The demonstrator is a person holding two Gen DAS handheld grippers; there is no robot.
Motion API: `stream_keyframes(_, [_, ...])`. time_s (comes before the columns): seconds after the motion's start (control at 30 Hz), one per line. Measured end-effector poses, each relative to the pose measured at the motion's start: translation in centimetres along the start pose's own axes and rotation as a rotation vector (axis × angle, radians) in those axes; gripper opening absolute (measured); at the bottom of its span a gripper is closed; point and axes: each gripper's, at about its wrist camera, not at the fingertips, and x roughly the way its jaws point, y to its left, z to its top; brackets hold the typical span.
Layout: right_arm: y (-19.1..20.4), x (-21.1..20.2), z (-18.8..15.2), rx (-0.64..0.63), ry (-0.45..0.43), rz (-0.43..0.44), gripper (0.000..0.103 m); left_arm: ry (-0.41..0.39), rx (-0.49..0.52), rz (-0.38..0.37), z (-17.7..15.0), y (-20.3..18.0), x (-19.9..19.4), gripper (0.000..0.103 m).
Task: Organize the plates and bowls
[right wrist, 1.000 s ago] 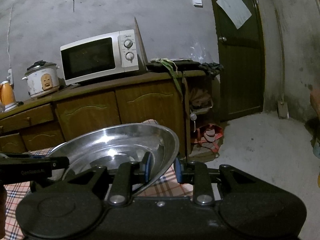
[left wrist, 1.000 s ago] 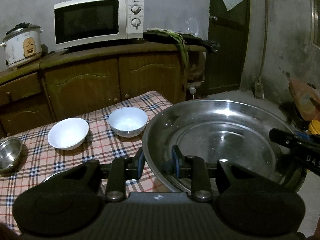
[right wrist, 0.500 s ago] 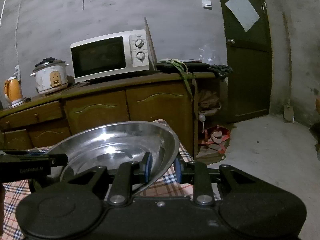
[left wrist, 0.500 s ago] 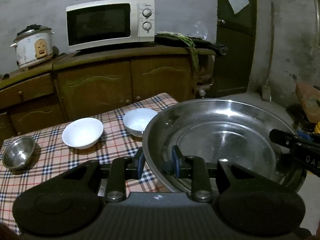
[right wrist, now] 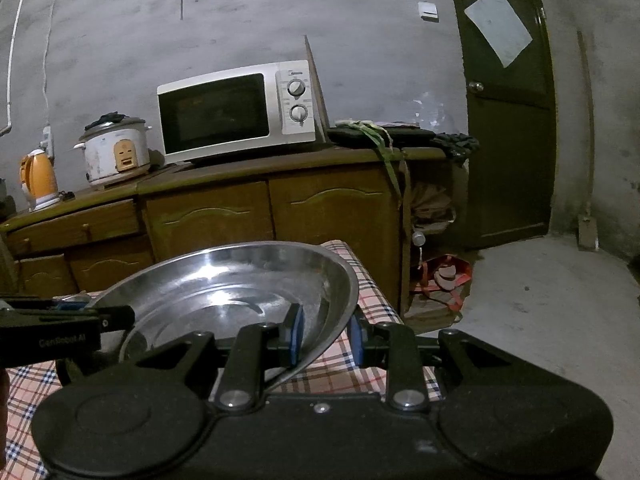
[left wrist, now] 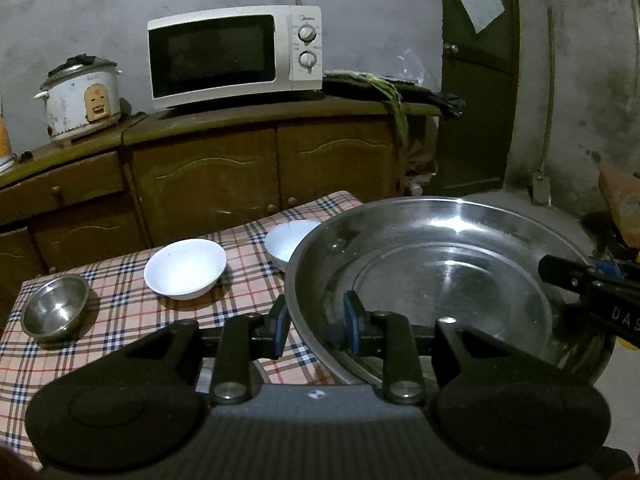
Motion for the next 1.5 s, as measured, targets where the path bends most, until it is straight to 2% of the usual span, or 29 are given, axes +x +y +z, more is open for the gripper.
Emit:
stream_keyframes(0.63, [2.6,0.5,-0.1,-0.030,0.016,0.048,0.031,-0.006,-0.011,0.052,-0.5,2.0,-1.0,0.029])
stream_keyframes(1.5, [5.7,1.9,-1.0,-0.067,0.057,0.109,0.032,0.024,-0.053,0.116,-1.6,4.9,-1.4,0.029])
